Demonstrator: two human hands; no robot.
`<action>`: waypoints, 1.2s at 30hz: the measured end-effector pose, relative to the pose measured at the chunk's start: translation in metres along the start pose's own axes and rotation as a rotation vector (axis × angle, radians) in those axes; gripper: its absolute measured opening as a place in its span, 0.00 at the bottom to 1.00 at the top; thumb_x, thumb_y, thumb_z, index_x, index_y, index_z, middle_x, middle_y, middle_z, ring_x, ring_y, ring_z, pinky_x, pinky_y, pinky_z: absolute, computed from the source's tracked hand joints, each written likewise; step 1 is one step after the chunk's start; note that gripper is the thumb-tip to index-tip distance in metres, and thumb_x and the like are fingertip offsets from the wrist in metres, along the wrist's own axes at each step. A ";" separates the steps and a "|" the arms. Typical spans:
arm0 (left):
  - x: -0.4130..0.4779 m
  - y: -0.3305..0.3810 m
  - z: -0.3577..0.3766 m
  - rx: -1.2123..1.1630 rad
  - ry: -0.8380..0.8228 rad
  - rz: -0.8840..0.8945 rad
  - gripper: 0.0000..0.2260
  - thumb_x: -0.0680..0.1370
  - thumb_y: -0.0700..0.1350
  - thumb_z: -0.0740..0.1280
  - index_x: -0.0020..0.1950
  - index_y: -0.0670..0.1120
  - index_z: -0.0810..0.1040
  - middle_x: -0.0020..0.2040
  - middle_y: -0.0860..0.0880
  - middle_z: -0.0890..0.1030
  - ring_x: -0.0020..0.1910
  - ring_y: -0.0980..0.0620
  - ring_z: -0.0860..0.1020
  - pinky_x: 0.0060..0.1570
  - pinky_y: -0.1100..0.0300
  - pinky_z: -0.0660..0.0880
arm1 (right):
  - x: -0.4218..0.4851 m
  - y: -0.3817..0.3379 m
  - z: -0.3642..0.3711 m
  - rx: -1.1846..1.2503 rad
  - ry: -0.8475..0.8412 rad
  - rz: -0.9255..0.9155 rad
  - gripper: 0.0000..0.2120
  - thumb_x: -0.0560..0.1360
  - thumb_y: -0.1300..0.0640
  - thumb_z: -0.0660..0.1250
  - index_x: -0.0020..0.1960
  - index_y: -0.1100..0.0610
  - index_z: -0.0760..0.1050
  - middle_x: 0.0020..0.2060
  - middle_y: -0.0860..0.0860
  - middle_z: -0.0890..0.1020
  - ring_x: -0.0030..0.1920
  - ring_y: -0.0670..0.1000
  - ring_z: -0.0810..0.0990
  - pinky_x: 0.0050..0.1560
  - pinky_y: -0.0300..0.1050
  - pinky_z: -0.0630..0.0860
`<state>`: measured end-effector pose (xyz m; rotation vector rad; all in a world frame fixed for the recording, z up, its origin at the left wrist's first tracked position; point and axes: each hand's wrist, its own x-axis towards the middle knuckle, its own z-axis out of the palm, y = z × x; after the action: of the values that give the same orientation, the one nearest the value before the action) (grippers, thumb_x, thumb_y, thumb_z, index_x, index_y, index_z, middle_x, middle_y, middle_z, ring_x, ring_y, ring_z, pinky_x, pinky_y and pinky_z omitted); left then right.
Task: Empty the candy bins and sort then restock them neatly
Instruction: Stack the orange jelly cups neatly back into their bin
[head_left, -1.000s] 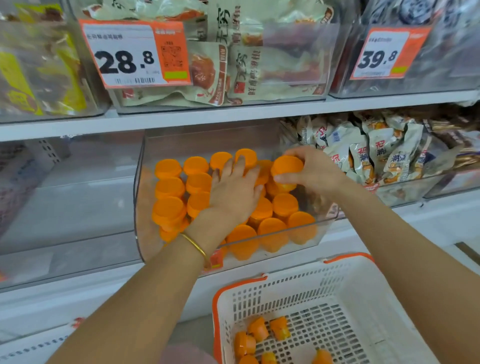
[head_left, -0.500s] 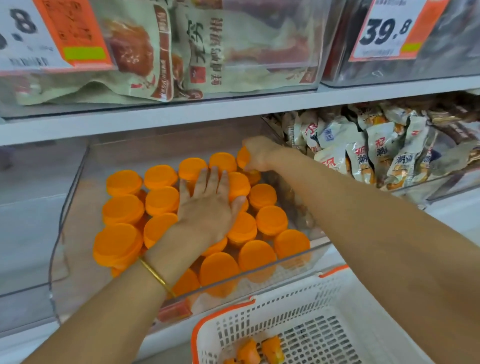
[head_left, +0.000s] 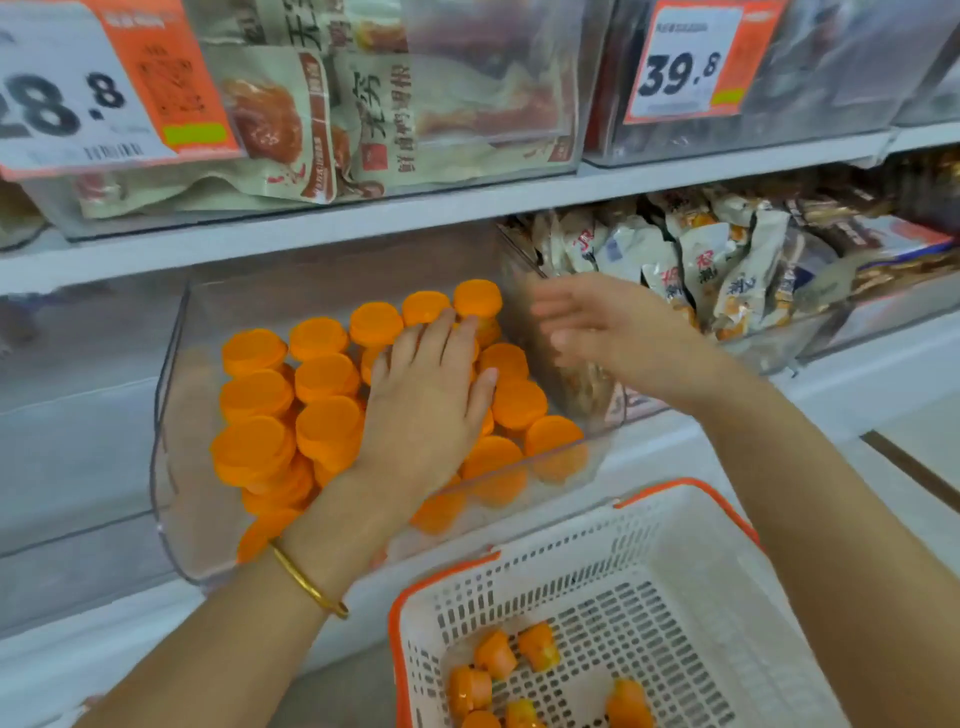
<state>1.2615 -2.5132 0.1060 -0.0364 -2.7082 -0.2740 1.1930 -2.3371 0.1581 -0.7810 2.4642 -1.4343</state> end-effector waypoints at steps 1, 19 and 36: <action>-0.013 0.013 -0.003 -0.045 0.087 0.077 0.26 0.78 0.56 0.49 0.71 0.46 0.69 0.70 0.46 0.70 0.66 0.44 0.68 0.60 0.47 0.66 | -0.033 0.002 -0.004 0.145 -0.009 0.031 0.19 0.77 0.68 0.63 0.67 0.58 0.70 0.57 0.53 0.78 0.54 0.51 0.80 0.47 0.37 0.80; -0.215 0.037 0.264 0.025 -1.094 0.308 0.27 0.80 0.54 0.61 0.75 0.47 0.59 0.72 0.43 0.64 0.68 0.43 0.67 0.61 0.49 0.72 | -0.224 0.329 0.156 -0.157 -0.383 1.069 0.41 0.77 0.53 0.67 0.78 0.46 0.41 0.76 0.62 0.48 0.70 0.64 0.65 0.57 0.54 0.76; -0.290 0.077 0.347 0.058 -1.158 0.417 0.38 0.72 0.72 0.52 0.74 0.49 0.57 0.64 0.45 0.68 0.65 0.42 0.66 0.70 0.35 0.40 | -0.229 0.386 0.249 -0.298 0.264 1.257 0.34 0.78 0.40 0.58 0.75 0.52 0.48 0.68 0.58 0.63 0.66 0.61 0.65 0.60 0.56 0.68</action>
<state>1.3916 -2.3652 -0.3077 -1.0143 -3.6968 -0.0240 1.3534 -2.2517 -0.3212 0.8952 2.4598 -0.6797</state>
